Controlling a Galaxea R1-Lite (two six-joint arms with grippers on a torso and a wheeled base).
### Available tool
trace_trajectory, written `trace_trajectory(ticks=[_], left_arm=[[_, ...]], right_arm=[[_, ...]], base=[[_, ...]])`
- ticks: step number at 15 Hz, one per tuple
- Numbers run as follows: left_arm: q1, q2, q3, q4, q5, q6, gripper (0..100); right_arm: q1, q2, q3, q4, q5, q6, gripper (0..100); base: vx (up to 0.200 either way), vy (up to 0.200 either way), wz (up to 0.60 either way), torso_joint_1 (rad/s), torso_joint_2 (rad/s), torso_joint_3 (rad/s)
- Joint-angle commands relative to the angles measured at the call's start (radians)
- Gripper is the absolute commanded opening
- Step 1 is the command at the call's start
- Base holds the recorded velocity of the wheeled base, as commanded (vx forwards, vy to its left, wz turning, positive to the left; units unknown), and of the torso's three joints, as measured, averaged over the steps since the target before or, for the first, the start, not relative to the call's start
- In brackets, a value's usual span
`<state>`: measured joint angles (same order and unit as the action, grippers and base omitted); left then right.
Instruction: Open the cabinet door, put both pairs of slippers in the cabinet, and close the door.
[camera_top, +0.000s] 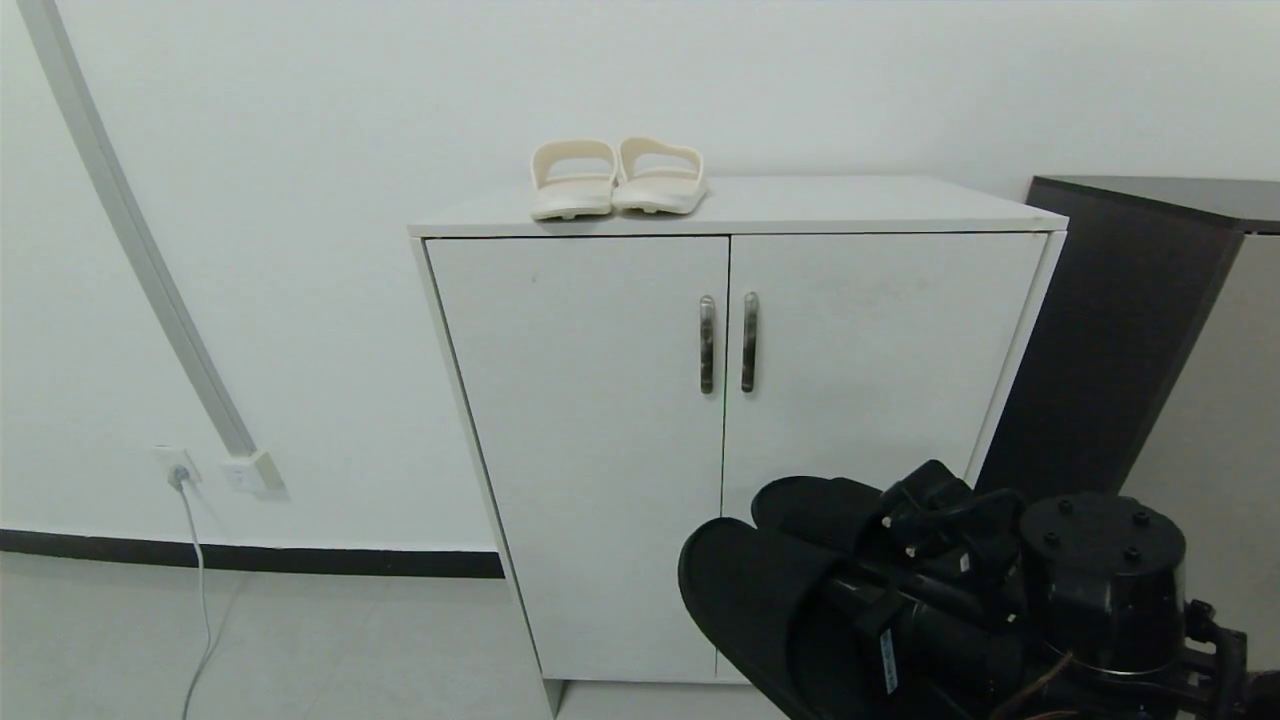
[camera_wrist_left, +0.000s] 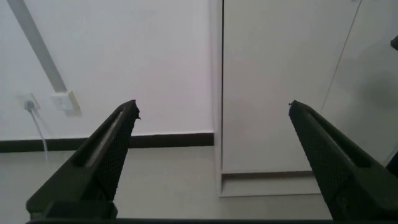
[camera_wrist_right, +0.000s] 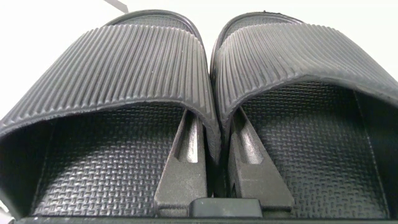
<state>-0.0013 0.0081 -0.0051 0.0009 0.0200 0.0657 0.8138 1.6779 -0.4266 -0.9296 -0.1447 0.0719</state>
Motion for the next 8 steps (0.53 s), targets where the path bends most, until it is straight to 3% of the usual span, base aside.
trace_trajectory(ticks=[1, 2, 3, 4, 5, 6, 8], left_arm=[[0.01, 0.093, -0.003, -0.009, 0.0, 0.086, 100], [0.009, 0.121, -0.003, -0.01, 0.0, 0.085, 100], [-0.002, 0.17, -0.052, -0.015, -0.028, 0.055, 100], [-0.002, 0.237, -0.141, -0.015, -0.045, -0.034, 100], [-0.006, 0.352, -0.187, -0.018, -0.081, -0.055, 100], [-0.008, 0.446, -0.205, -0.028, -0.127, -0.046, 100], [-0.02, 0.644, -0.23, -0.144, -0.327, -0.041, 100]], right_arm=[[0.005, 0.003, 0.0, -0.002, 0.0, 0.0, 0], [0.005, 0.005, 0.0, -0.002, 0.002, 0.0, 0], [0.005, 0.01, 0.0, -0.002, 0.004, 0.002, 0], [0.005, 0.017, -0.001, 0.0, 0.004, 0.002, 0], [0.005, 0.02, -0.006, -0.002, 0.004, 0.0, 0], [0.008, 0.02, -0.004, -0.002, 0.002, 0.0, 0], [0.013, 0.016, 0.0, 0.0, -0.001, 0.0, 0]], base=[[0.0, 0.0, 0.0, 0.0, 0.0, 0.0], [0.0, 0.0, 0.0, 0.0, 0.0, 0.0], [0.0, 0.0, 0.0, 0.0, 0.0, 0.0], [0.0, 0.0, 0.0, 0.0, 0.0, 0.0], [0.0, 0.0, 0.0, 0.0, 0.0, 0.0], [0.0, 0.0, 0.0, 0.0, 0.0, 0.0], [0.0, 0.0, 0.0, 0.0, 0.0, 0.0]])
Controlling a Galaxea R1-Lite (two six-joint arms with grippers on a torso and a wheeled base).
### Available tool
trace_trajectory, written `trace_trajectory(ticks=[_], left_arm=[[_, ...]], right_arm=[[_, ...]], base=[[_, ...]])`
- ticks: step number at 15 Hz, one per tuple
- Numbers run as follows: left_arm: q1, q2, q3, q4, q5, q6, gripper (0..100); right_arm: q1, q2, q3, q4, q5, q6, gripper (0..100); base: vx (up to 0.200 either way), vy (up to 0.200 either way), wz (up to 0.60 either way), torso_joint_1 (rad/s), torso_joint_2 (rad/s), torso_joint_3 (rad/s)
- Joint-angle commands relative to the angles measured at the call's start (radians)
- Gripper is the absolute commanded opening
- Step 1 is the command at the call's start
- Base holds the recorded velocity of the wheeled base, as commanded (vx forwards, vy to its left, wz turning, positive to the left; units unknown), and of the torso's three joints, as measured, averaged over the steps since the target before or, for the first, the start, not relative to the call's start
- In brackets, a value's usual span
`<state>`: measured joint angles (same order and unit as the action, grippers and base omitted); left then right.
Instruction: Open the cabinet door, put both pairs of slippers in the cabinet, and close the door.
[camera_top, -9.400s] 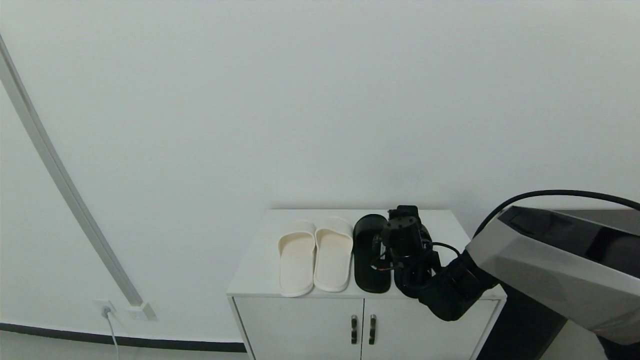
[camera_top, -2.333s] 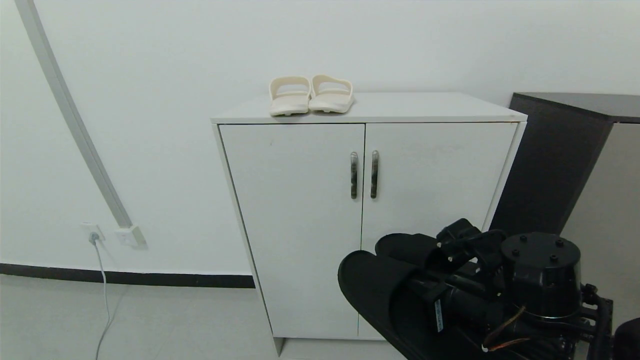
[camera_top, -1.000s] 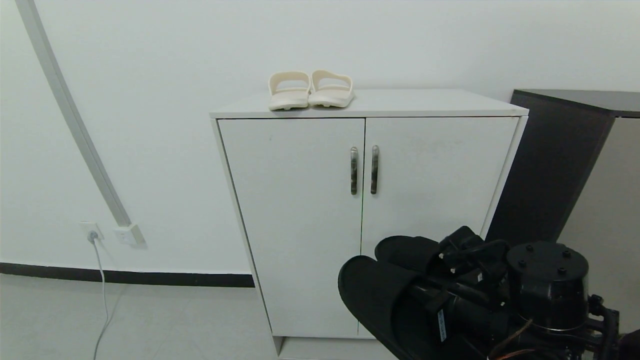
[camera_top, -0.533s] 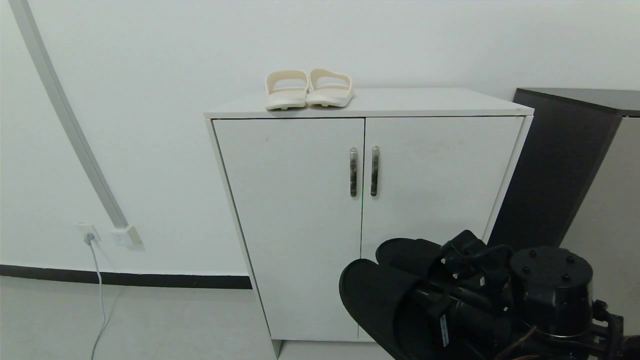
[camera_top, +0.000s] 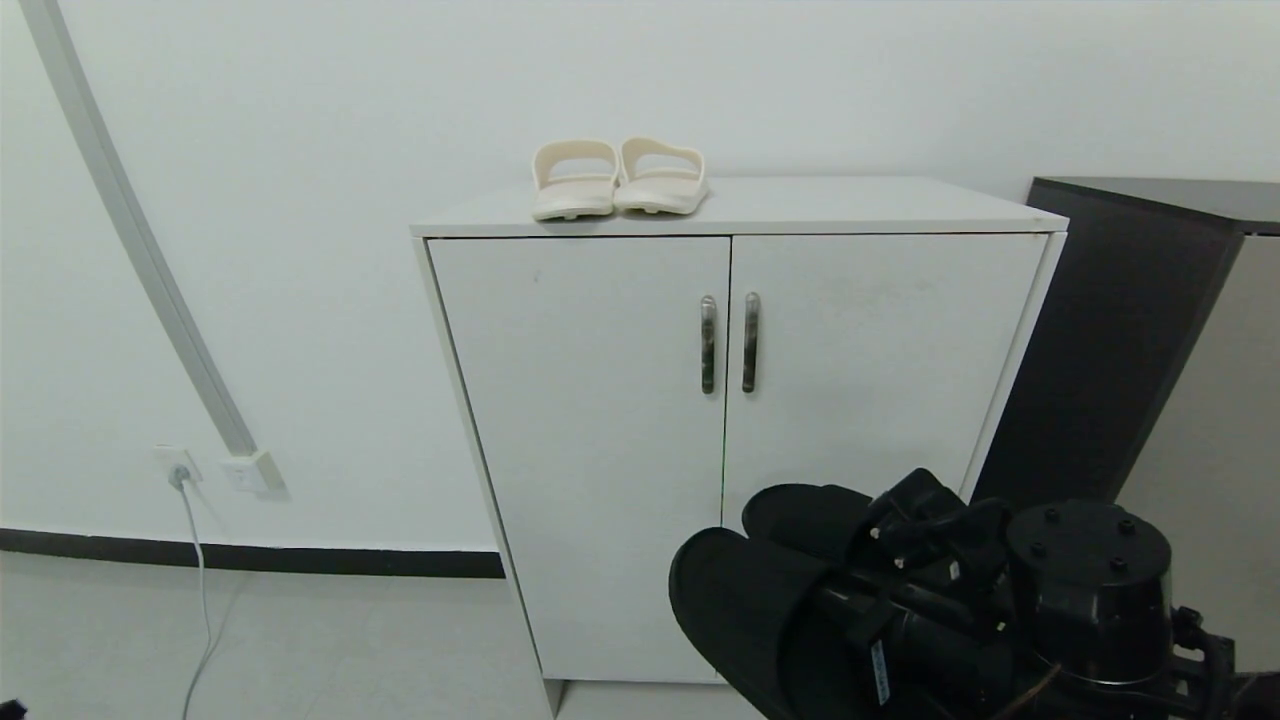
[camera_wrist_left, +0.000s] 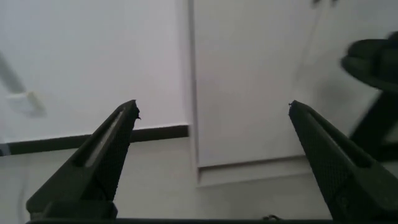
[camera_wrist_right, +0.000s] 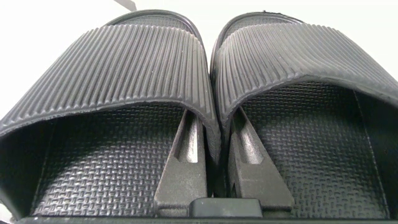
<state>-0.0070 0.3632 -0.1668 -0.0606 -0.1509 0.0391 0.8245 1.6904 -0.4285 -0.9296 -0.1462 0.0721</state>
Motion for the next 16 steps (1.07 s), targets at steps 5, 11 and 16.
trace_trajectory(ticks=[5, 11, 16], left_arm=[[-0.1, 0.592, -0.146, -0.277, -0.242, 0.008, 100], [-0.277, 0.908, -0.303, -0.565, -0.237, -0.09, 100], [-0.452, 1.05, -0.513, -0.596, -0.242, -0.211, 100]], right_arm=[[0.007, 0.005, -0.003, 0.0, -0.006, 0.0, 0], [0.016, -0.002, -0.001, 0.0, -0.006, 0.0, 0], [0.021, -0.008, 0.007, -0.002, -0.003, 0.0, 0]], base=[[0.0, 0.0, 0.0, 0.0, 0.0, 0.0], [0.0, 0.0, 0.0, 0.0, 0.0, 0.0], [0.0, 0.0, 0.0, 0.0, 0.0, 0.0]])
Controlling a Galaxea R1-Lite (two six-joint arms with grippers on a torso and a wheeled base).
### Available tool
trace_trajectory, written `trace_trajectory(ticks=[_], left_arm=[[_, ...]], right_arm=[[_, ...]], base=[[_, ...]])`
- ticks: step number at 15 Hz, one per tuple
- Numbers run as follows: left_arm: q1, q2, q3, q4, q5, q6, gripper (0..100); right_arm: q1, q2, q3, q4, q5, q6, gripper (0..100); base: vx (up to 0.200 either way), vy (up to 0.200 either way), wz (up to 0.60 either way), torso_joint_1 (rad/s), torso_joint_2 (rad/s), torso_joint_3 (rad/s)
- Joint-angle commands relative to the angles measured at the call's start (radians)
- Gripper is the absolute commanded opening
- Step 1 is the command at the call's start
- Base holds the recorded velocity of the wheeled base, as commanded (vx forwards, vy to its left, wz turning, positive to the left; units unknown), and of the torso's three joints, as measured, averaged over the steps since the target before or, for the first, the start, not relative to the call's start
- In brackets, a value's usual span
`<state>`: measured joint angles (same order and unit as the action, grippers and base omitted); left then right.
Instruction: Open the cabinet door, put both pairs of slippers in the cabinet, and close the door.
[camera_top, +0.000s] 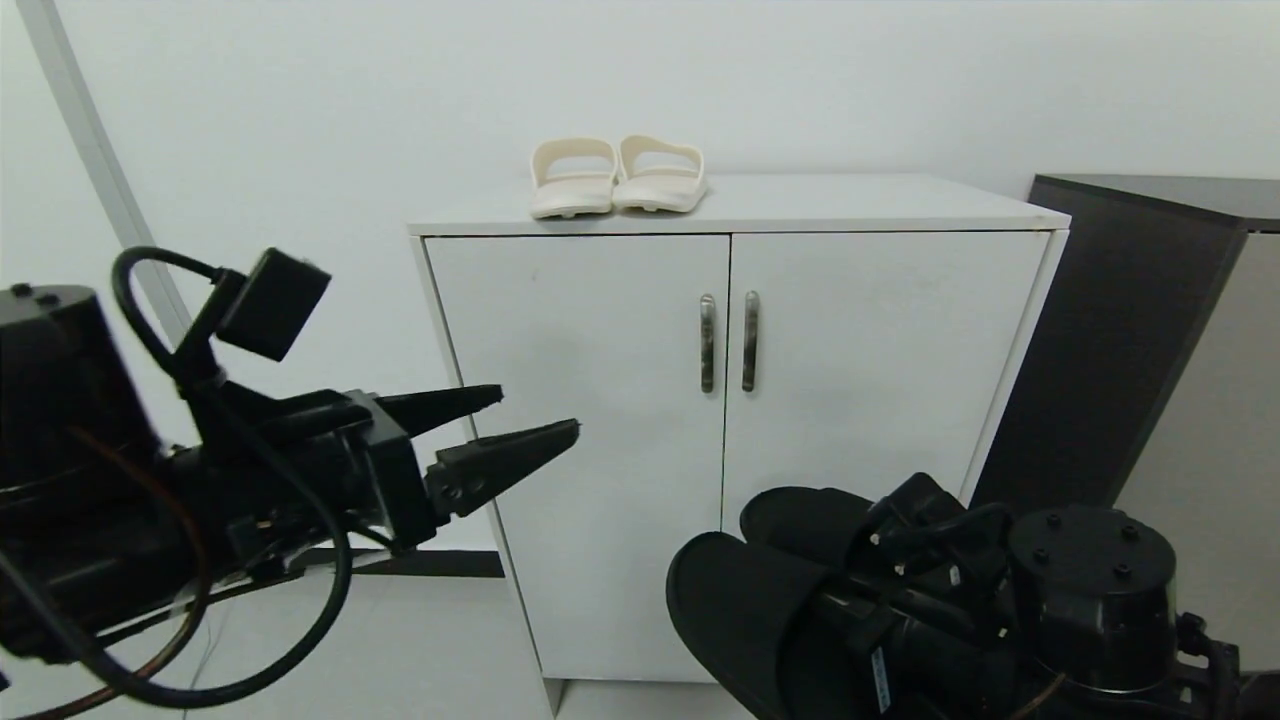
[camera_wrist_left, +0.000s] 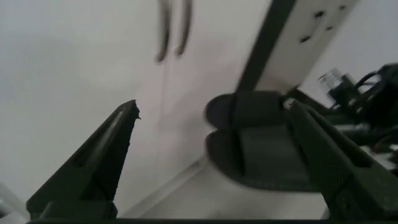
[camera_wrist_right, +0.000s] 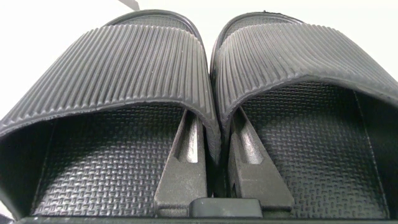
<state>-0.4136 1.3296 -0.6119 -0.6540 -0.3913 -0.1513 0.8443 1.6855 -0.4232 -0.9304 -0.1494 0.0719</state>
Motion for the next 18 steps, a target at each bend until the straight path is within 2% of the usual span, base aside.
trace_trajectory(ticks=[1, 2, 5, 7, 8, 13, 14, 15, 16, 18], left_arm=[[-0.054, 0.103, -0.089, -0.004, -0.001, -0.027, 100], [-0.091, 0.158, -0.157, -0.009, -0.001, -0.059, 100], [-0.169, 0.295, -0.307, -0.019, 0.0, -0.108, 100], [-0.208, 0.346, -0.368, -0.042, 0.0, -0.172, 100], [-0.211, 0.387, -0.408, -0.062, 0.0, -0.188, 100], [-0.206, 0.507, -0.525, -0.065, -0.004, -0.189, 100], [-0.203, 0.539, -0.559, -0.062, -0.004, -0.2, 100], [-0.194, 0.563, -0.598, -0.053, -0.004, -0.232, 100], [-0.185, 0.577, -0.629, -0.015, -0.008, -0.255, 100], [-0.155, 0.589, -0.692, 0.082, -0.058, -0.258, 100]], right_arm=[[0.001, -0.003, 0.001, -0.001, 0.001, 0.0, 0], [0.001, -0.003, 0.001, -0.001, 0.002, 0.0, 0], [-0.001, -0.009, 0.003, -0.001, 0.002, 0.0, 0], [-0.001, -0.013, 0.001, -0.001, -0.003, 0.0, 0], [-0.002, -0.018, 0.0, 0.001, -0.003, -0.001, 0], [-0.004, -0.015, -0.003, 0.001, 0.002, -0.001, 0], [-0.004, -0.012, -0.003, 0.001, 0.004, -0.001, 0], [-0.004, -0.009, -0.003, 0.001, 0.004, -0.001, 0], [-0.002, -0.007, -0.002, 0.001, 0.004, -0.003, 0], [-0.002, -0.009, 0.0, 0.001, 0.005, -0.012, 0]], base=[[0.0, 0.0, 0.0, 0.0, 0.0, 0.0], [0.0, 0.0, 0.0, 0.0, 0.0, 0.0], [0.0, 0.0, 0.0, 0.0, 0.0, 0.0], [0.0, 0.0, 0.0, 0.0, 0.0, 0.0], [0.0, 0.0, 0.0, 0.0, 0.0, 0.0], [0.0, 0.0, 0.0, 0.0, 0.0, 0.0], [0.0, 0.0, 0.0, 0.0, 0.0, 0.0], [0.0, 0.0, 0.0, 0.0, 0.0, 0.0], [0.0, 0.0, 0.0, 0.0, 0.0, 0.0], [0.0, 0.0, 0.0, 0.0, 0.0, 0.0]])
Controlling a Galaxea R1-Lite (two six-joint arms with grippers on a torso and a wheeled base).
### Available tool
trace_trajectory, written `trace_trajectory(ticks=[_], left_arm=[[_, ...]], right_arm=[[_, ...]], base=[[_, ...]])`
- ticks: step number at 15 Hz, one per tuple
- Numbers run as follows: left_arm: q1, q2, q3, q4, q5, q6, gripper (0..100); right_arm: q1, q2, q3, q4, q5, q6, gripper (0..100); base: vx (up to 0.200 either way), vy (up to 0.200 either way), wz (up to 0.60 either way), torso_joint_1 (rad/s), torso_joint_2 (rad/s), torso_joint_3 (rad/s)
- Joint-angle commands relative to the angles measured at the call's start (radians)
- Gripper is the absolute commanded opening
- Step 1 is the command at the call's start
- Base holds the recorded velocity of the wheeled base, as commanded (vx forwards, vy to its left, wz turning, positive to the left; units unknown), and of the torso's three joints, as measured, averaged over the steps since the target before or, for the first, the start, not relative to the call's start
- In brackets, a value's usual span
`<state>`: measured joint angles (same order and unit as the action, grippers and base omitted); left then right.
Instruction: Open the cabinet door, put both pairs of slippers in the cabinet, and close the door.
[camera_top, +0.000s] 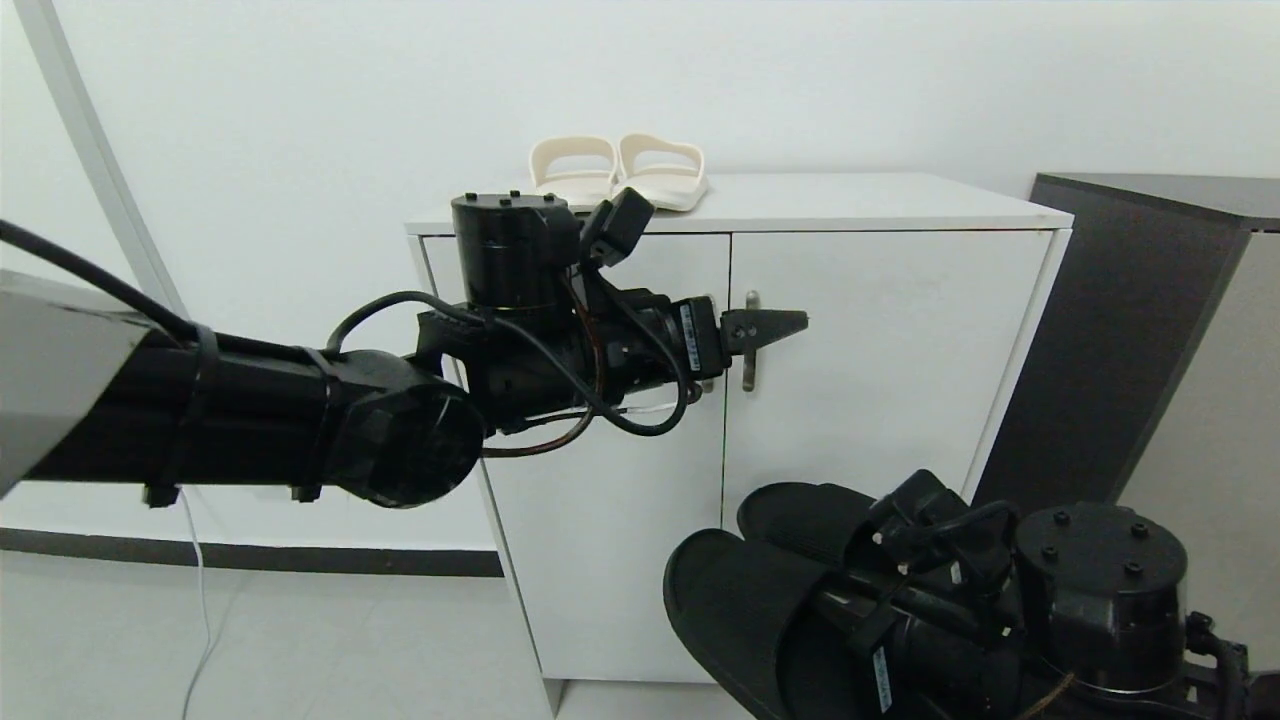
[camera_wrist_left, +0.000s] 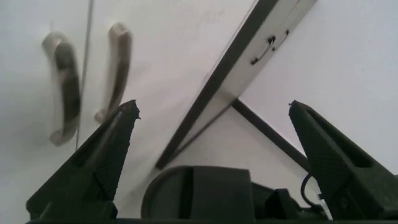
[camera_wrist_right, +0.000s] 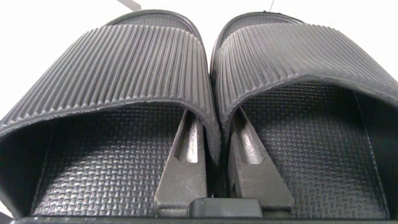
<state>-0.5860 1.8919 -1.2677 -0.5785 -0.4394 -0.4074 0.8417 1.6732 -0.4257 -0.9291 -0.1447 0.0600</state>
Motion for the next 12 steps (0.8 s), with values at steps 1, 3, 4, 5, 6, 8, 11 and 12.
trace_trajectory(ticks=[1, 3, 4, 5, 6, 8, 11, 12], left_arm=[[0.018, 0.029, -0.048, 0.023, -0.015, -0.002, 100], [0.017, 0.041, -0.098, 0.068, -0.015, -0.001, 100], [0.014, 0.053, -0.133, 0.106, -0.01, 0.002, 100], [0.009, 0.059, -0.16, 0.149, -0.001, 0.006, 100], [0.005, 0.065, -0.179, 0.17, 0.005, 0.006, 100], [-0.002, 0.099, -0.239, 0.21, 0.065, 0.007, 100], [-0.003, 0.122, -0.271, 0.221, 0.073, 0.007, 100], [-0.003, 0.136, -0.3, 0.244, 0.076, 0.007, 100]], right_arm=[[0.0, 0.003, 0.001, 0.0, 0.0, -0.002, 0], [0.0, 0.005, 0.001, 0.0, 0.005, -0.002, 0], [0.0, 0.005, 0.001, 0.0, 0.017, -0.002, 0], [0.0, 0.005, 0.001, 0.0, 0.017, -0.002, 0], [0.0, 0.005, 0.002, 0.0, 0.019, -0.002, 0], [0.0, 0.003, 0.004, 0.0, 0.019, -0.002, 0], [0.002, 0.005, 0.001, 0.0, 0.019, -0.003, 0], [0.002, 0.005, 0.001, 0.0, 0.019, -0.003, 0]], base=[[0.0, 0.0, 0.0, 0.0, 0.0, 0.0], [0.0, 0.0, 0.0, 0.0, 0.0, 0.0], [0.0, 0.0, 0.0, 0.0, 0.0, 0.0], [0.0, 0.0, 0.0, 0.0, 0.0, 0.0], [0.0, 0.0, 0.0, 0.0, 0.0, 0.0], [0.0, 0.0, 0.0, 0.0, 0.0, 0.0], [0.0, 0.0, 0.0, 0.0, 0.0, 0.0], [0.0, 0.0, 0.0, 0.0, 0.0, 0.0]])
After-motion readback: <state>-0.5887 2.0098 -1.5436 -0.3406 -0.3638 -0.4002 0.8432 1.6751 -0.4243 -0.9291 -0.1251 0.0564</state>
